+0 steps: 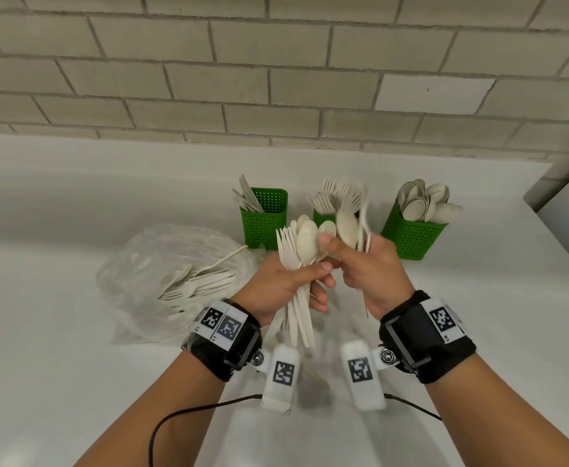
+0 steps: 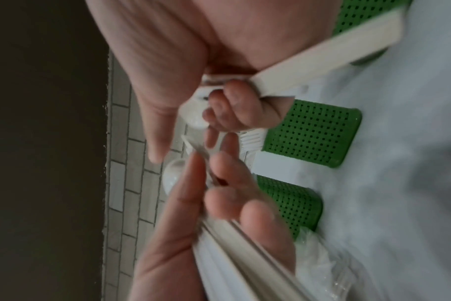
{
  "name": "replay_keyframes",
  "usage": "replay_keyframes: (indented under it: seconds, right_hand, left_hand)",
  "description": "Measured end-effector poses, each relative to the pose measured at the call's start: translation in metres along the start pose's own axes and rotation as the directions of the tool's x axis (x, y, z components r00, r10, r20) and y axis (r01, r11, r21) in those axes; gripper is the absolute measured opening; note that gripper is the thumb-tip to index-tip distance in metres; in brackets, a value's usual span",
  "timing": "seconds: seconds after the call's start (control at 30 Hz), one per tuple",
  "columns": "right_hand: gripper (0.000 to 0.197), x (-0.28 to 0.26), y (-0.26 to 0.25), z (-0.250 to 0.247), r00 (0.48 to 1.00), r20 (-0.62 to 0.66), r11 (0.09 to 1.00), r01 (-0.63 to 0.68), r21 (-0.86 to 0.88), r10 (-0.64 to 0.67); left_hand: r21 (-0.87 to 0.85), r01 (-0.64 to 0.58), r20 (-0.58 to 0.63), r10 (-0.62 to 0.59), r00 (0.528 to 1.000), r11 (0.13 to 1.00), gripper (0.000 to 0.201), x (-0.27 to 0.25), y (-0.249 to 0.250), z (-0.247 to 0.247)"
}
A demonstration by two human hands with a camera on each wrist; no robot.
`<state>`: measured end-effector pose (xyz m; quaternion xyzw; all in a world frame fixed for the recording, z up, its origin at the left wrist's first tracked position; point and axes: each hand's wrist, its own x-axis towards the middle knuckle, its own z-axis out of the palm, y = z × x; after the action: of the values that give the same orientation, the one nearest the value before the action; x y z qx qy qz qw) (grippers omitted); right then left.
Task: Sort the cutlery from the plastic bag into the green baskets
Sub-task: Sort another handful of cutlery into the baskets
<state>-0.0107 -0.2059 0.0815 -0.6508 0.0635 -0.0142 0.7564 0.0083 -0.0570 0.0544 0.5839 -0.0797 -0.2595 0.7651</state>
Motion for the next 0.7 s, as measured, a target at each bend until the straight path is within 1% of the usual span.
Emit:
replay_keyframes:
  seconds: [0.03,0.07,0.1,0.17,0.2,0.27,0.37,0.43,0.5,0.53,0.57,0.6,0.63,0.67,0.7]
  right_hand:
    - [0.017,0.0,0.0,0.0,0.998,0.058,0.999,-0.003,-0.042,0.005]
    - [0.017,0.0,0.001,-0.001,0.997,0.073,0.998,-0.005,-0.068,0.01]
    - [0.017,0.002,0.003,-0.003,0.999,0.053,0.997,-0.009,-0.077,0.013]
    - [0.017,0.007,0.008,-0.008,0.999,-0.029,0.999,-0.015,-0.042,0.013]
    - [0.017,0.008,0.011,-0.009,0.997,-0.071,1.0,-0.004,-0.025,0.003]
    - [0.017,0.01,0.014,-0.008,0.991,-0.126,0.998,0.04,-0.053,-0.047]
    - [0.021,0.009,0.011,0.0,0.979,-0.156,0.989,0.122,-0.08,-0.133]
    - [0.021,0.012,0.003,-0.001,0.952,-0.254,0.985,0.17,-0.034,-0.172]
    - [0.011,0.016,-0.005,-0.009,0.91,-0.372,0.974,0.218,0.058,-0.182]
    - [0.011,0.018,-0.007,-0.014,0.903,-0.39,0.97,0.228,0.082,-0.18]
    - [0.02,0.017,-0.004,-0.019,0.908,-0.38,0.974,0.217,0.062,-0.178]
    - [0.024,0.013,-0.001,-0.023,0.928,-0.324,0.981,0.192,-0.008,-0.184]
    - [0.023,0.007,0.005,-0.024,0.955,-0.227,0.978,0.168,-0.123,-0.192]
    - [0.022,-0.001,0.014,-0.025,0.981,-0.087,0.956,0.144,-0.254,-0.171]
    - [0.023,-0.008,0.023,-0.025,0.992,0.066,0.914,0.126,-0.385,-0.109]
  left_hand:
    - [-0.006,0.0,0.008,0.0,1.0,1.0,0.013,-0.001,0.001,0.0]
    - [-0.019,0.003,0.013,-0.003,1.0,1.0,0.015,-0.001,0.001,-0.001]
    - [-0.037,0.011,0.017,-0.01,1.0,0.999,0.021,-0.002,0.002,-0.002]
    - [-0.068,0.032,0.022,-0.031,0.999,0.997,0.032,-0.003,0.002,-0.004]
    - [-0.075,0.036,0.021,-0.034,0.999,0.997,0.031,-0.003,0.002,-0.005]
    - [-0.066,0.031,0.003,-0.031,1.0,0.997,0.025,-0.003,0.002,-0.005]
    - [-0.039,0.038,-0.071,-0.04,0.997,0.999,0.021,-0.002,0.001,-0.006]
    - [-0.018,0.051,-0.121,-0.053,0.991,0.999,0.015,-0.002,0.001,-0.011]
    - [-0.015,0.057,-0.183,-0.059,0.981,0.998,0.013,-0.006,0.0,-0.02]
    - [-0.021,0.052,-0.225,-0.055,0.973,0.998,0.012,-0.008,0.0,-0.025]
    - [-0.027,0.044,-0.263,-0.049,0.964,0.999,0.012,-0.01,0.0,-0.031]
    - [-0.03,0.032,-0.29,-0.04,0.956,0.999,0.012,-0.012,0.001,-0.037]
    - [-0.032,0.023,-0.301,-0.032,0.953,0.999,0.012,-0.015,0.004,-0.042]
    - [-0.031,0.017,-0.302,-0.026,0.953,0.999,0.012,-0.017,0.007,-0.047]
    - [-0.024,0.014,-0.3,-0.021,0.954,1.0,0.012,-0.019,0.01,-0.052]
